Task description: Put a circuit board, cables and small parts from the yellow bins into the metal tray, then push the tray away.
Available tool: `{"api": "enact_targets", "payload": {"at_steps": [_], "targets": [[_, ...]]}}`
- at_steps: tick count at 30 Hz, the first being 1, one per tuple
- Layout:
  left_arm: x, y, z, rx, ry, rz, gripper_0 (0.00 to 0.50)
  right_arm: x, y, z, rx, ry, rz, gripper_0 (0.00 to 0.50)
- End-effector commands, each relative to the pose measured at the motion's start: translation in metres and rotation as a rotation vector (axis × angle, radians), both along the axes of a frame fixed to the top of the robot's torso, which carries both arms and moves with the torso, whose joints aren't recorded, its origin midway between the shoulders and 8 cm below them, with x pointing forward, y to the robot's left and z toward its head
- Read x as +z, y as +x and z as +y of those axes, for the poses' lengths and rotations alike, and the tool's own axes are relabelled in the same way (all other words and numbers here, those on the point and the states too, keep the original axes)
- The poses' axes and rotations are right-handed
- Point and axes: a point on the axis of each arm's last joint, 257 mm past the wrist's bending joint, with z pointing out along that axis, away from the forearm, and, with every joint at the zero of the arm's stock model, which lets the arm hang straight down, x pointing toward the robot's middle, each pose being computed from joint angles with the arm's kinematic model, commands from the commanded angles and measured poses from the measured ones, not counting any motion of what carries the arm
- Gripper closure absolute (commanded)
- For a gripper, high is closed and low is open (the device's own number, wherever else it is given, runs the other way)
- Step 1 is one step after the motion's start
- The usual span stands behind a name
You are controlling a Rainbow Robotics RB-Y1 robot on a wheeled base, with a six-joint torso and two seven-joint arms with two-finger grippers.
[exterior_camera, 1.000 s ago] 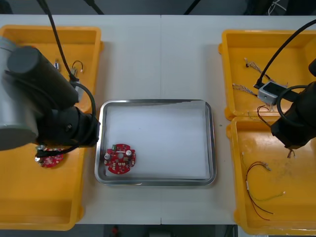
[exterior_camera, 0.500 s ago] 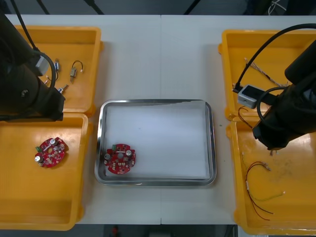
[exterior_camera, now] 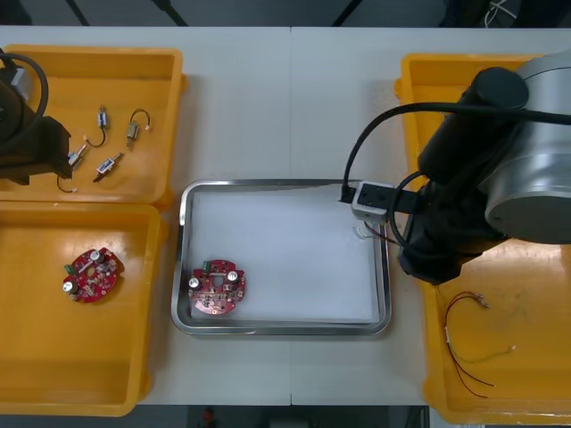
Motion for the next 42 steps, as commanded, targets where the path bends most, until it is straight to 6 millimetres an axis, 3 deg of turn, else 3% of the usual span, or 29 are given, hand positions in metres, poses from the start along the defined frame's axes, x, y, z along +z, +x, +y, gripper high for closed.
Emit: {"api": "enact_targets", "payload": {"at_steps": [1, 7, 13, 18, 25, 32, 38, 39, 40, 42], "targets": [[0.046, 0.028, 0.027, -0.117, 0.076, -0.106, 0.000, 0.003, -0.004, 0.050, 0.178, -0.014, -0.033, 0.500], [0.052, 0.047, 0.031, -0.225, 0.078, -0.141, 0.000, -0.009, -0.011, 0.089, 0.285, -0.018, -0.038, 0.500], [0.050, 0.058, 0.038, -0.341, 0.094, -0.149, 0.000, -0.029, -0.013, 0.111, 0.373, -0.031, -0.065, 0.500], [0.049, 0.064, 0.054, -0.411, 0.134, -0.146, 0.000, -0.051, -0.010, 0.111, 0.450, -0.080, -0.095, 0.500], [0.048, 0.082, 0.053, -0.489, 0.138, -0.157, 0.000, -0.081, -0.008, 0.105, 0.494, -0.134, -0.069, 0.500], [0.049, 0.104, 0.051, -0.529, 0.185, -0.147, 0.000, -0.094, -0.001, 0.106, 0.473, -0.141, -0.064, 0.500], [0.037, 0.122, 0.043, -0.535, 0.204, -0.140, 0.000, -0.096, -0.001, 0.109, 0.470, -0.135, -0.059, 0.500], [0.033, 0.126, 0.043, -0.535, 0.205, -0.138, 0.000, -0.097, -0.002, 0.109, 0.469, -0.134, -0.056, 0.470], [0.031, 0.128, 0.042, -0.547, 0.212, -0.139, 0.000, -0.096, -0.002, 0.109, 0.470, -0.133, -0.057, 0.395], [0.024, 0.135, 0.044, -0.576, 0.229, -0.138, 0.000, -0.096, -0.001, 0.108, 0.468, -0.133, -0.058, 0.161]]}}
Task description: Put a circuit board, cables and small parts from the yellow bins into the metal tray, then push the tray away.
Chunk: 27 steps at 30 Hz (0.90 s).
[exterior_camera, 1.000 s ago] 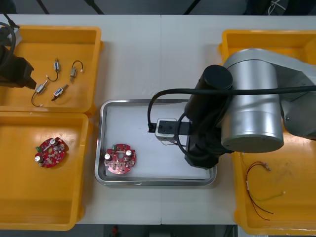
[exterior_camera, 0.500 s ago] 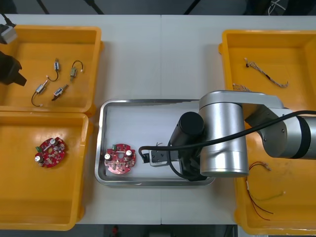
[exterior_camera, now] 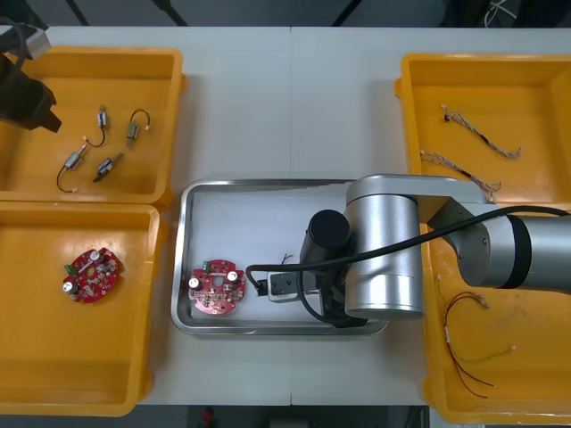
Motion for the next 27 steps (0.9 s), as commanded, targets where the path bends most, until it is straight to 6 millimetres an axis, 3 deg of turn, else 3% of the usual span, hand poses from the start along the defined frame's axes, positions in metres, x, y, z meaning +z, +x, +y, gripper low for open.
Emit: {"api": "enact_targets", "payload": {"at_steps": [1, 4, 9, 15, 20, 27], "targets": [[0.010, 0.024, -0.009, -0.082, 0.045, -0.046, 0.000, 0.010, 0.004, 0.013, 0.040, 0.011, -0.027, 0.106], [0.003, 0.028, -0.009, -0.121, 0.061, -0.045, 0.000, 0.010, 0.006, 0.010, 0.034, 0.011, -0.030, 0.000], [-0.011, 0.028, -0.009, -0.174, 0.077, -0.019, 0.000, 0.016, 0.007, 0.012, 0.030, 0.031, -0.039, 0.000], [-0.028, 0.037, -0.011, -0.247, 0.134, -0.034, 0.000, 0.038, 0.010, 0.012, -0.006, 0.093, -0.043, 0.000], [-0.041, 0.043, -0.013, -0.267, 0.162, -0.049, 0.000, 0.066, 0.018, 0.009, -0.136, 0.185, -0.048, 0.000], [-0.062, 0.040, -0.008, -0.253, 0.139, -0.028, 0.000, 0.098, 0.040, -0.019, -0.416, 0.290, -0.049, 0.000]]}}
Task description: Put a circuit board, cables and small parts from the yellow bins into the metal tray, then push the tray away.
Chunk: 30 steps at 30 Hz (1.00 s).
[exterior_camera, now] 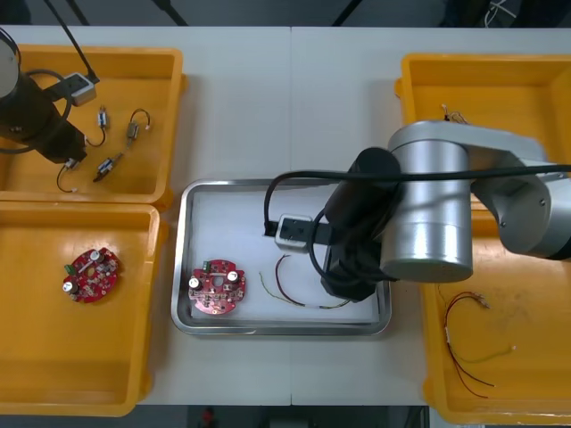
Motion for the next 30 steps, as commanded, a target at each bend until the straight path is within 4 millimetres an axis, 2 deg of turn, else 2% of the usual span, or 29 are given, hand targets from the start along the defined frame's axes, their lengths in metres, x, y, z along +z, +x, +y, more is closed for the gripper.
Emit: {"api": "enact_targets", "payload": {"at_steps": [1, 8, 20, 30], "targets": [[0.009, 0.012, -0.010, 0.026, -0.064, -0.029, 0.000, 0.045, 0.025, -0.023, -0.214, 0.085, -0.041, 0.000], [-0.002, 0.013, -0.015, 0.020, -0.075, -0.024, 0.000, 0.080, 0.038, -0.063, -0.512, 0.128, -0.041, 0.000], [-0.014, 0.015, -0.013, 0.034, -0.085, -0.015, 0.000, 0.114, 0.050, -0.134, -0.895, 0.188, 0.020, 0.000], [-0.019, 0.014, -0.006, 0.041, -0.079, -0.009, 0.000, 0.132, 0.057, -0.183, -1.090, 0.236, 0.067, 0.000]]}}
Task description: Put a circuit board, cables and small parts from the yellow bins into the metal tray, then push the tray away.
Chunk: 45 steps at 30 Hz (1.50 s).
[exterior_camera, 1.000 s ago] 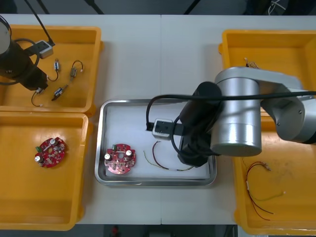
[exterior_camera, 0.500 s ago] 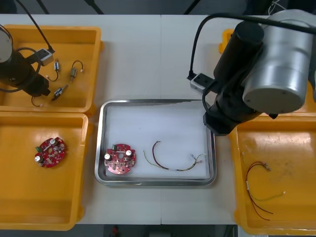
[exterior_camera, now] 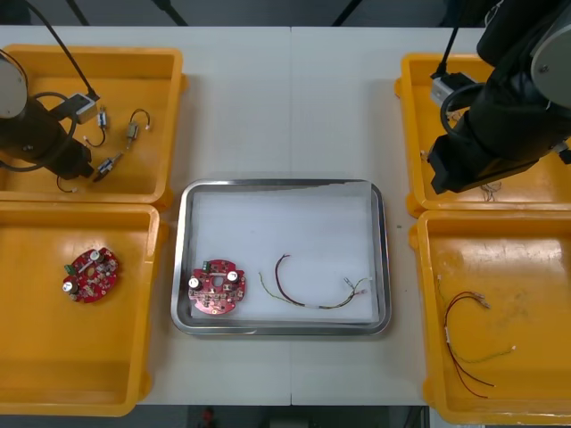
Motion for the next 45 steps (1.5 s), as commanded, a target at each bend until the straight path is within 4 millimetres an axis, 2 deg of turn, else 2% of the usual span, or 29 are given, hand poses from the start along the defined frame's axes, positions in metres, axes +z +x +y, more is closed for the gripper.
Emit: {"api": "enact_targets", "payload": {"at_steps": [1, 12, 21, 28, 31, 33, 36, 37, 39, 41, 45], "targets": [[0.018, 0.015, -0.009, -0.035, 0.009, -0.040, 0.000, 0.019, 0.008, -0.037, -0.123, 0.017, -0.009, 0.000], [0.012, 0.019, -0.010, -0.050, 0.020, -0.056, 0.000, 0.020, 0.034, -0.088, -0.305, 0.049, 0.004, 0.000], [0.009, 0.016, 0.000, -0.033, 0.019, -0.046, 0.000, 0.019, 0.060, -0.105, -0.365, 0.106, -0.032, 0.000], [0.007, 0.015, 0.001, -0.035, 0.010, -0.041, 0.000, 0.030, 0.081, -0.120, -0.390, 0.123, -0.076, 0.000], [0.007, 0.014, 0.001, -0.038, 0.007, -0.040, 0.120, 0.034, 0.090, -0.126, -0.358, 0.115, -0.092, 0.000], [0.006, 0.014, 0.002, -0.036, 0.006, -0.039, 0.238, 0.036, 0.097, -0.133, -0.332, 0.101, -0.099, 0.000], [0.005, 0.012, 0.004, -0.032, 0.002, -0.031, 0.345, 0.040, 0.105, -0.137, -0.304, 0.102, -0.108, 0.000], [0.004, 0.012, 0.003, -0.034, 0.000, -0.029, 0.360, 0.041, 0.107, -0.138, -0.296, 0.101, -0.112, 0.000], [0.003, 0.010, 0.004, -0.032, -0.004, -0.024, 0.447, 0.043, 0.115, -0.142, -0.271, 0.098, -0.122, 0.000], [0.003, 0.009, 0.005, -0.030, -0.006, -0.020, 0.496, 0.044, 0.121, -0.145, -0.247, 0.098, -0.132, 0.000], [0.009, 0.011, 0.005, -0.030, -0.014, -0.028, 0.500, 0.046, 0.138, -0.149, -0.170, 0.090, -0.161, 0.000]]}}
